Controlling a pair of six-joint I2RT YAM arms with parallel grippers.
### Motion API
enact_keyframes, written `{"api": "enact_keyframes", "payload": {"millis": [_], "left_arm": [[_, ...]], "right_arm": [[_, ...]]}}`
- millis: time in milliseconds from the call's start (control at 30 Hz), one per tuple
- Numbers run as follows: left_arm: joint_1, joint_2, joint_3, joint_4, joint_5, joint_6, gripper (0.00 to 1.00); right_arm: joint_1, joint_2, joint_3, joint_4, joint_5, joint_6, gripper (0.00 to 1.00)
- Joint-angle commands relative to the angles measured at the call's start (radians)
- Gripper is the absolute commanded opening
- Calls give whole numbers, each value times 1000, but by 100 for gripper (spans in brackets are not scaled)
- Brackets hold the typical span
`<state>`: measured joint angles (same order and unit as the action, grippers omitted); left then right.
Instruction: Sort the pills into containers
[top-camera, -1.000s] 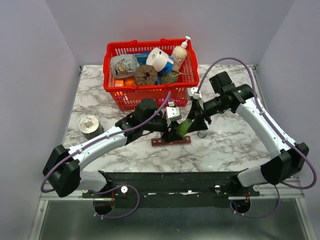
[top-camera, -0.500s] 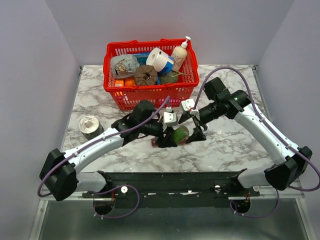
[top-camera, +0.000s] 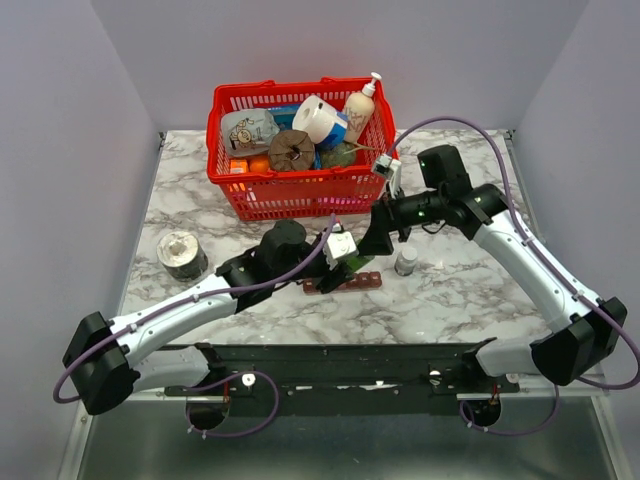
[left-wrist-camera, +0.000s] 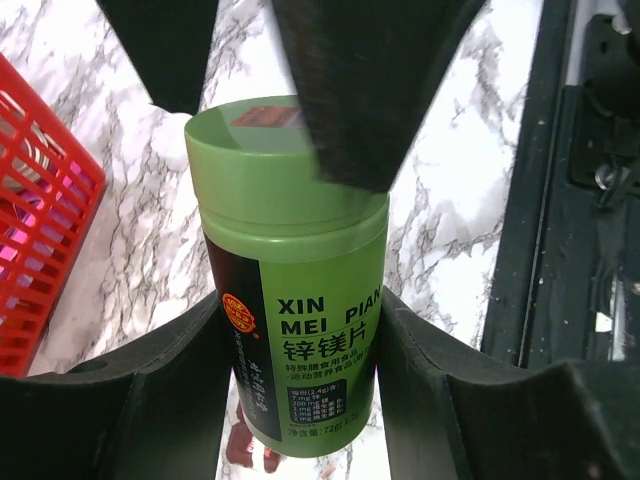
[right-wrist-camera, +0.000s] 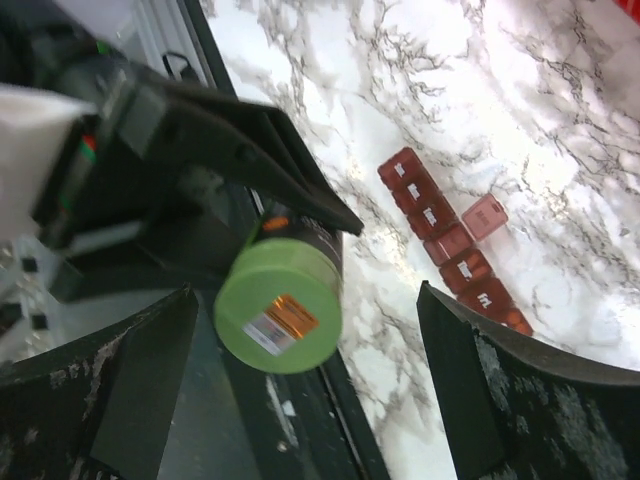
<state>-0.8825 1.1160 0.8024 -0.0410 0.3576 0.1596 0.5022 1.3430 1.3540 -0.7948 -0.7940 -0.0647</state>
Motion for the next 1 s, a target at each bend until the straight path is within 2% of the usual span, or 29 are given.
{"api": "enact_keyframes", "payload": {"millis": [0,133,333,400,433,500,533,600,633,667,733,767,867,900,967], "left_arm": [[-23,27,34,44,-123,-8,0],[-23,36,43,43,-146,-11,0],[-23,41,47,43,-161,-26,0],[-23,41,47,43,-160,-26,0],[-23,41,47,43,-158,-26,0],[-23,38,44,43,-151,-28,0],[-23,36,43,43,-141,-26,0],[-21,28,41,-5,-108,1,0],[-18,25,41,-23,-51,24,0],[-9,15,40,-43,-8,59,0],[5,-2,31,-89,67,90,0],[22,-13,26,-106,161,104,0],[54,-19,35,-172,330,130,0],[72,-16,41,-203,371,133,0],[85,-10,49,-220,424,138,0]], "right_arm": [[6,30,31,66,26,201,99],[15,35,20,57,70,190,90],[45,48,-3,37,104,163,89],[47,51,-1,40,102,157,86],[47,51,0,43,98,154,76],[47,53,10,54,87,146,63],[48,56,16,54,66,137,49],[48,64,36,29,23,79,34],[52,74,59,17,-32,36,24],[53,79,78,-35,-72,-15,20],[68,96,137,-116,-202,-258,13],[82,108,157,-244,-239,-385,13],[143,104,172,-454,-287,-870,12],[157,91,149,-472,-284,-1055,12],[194,49,44,-369,-205,-1138,13]]}}
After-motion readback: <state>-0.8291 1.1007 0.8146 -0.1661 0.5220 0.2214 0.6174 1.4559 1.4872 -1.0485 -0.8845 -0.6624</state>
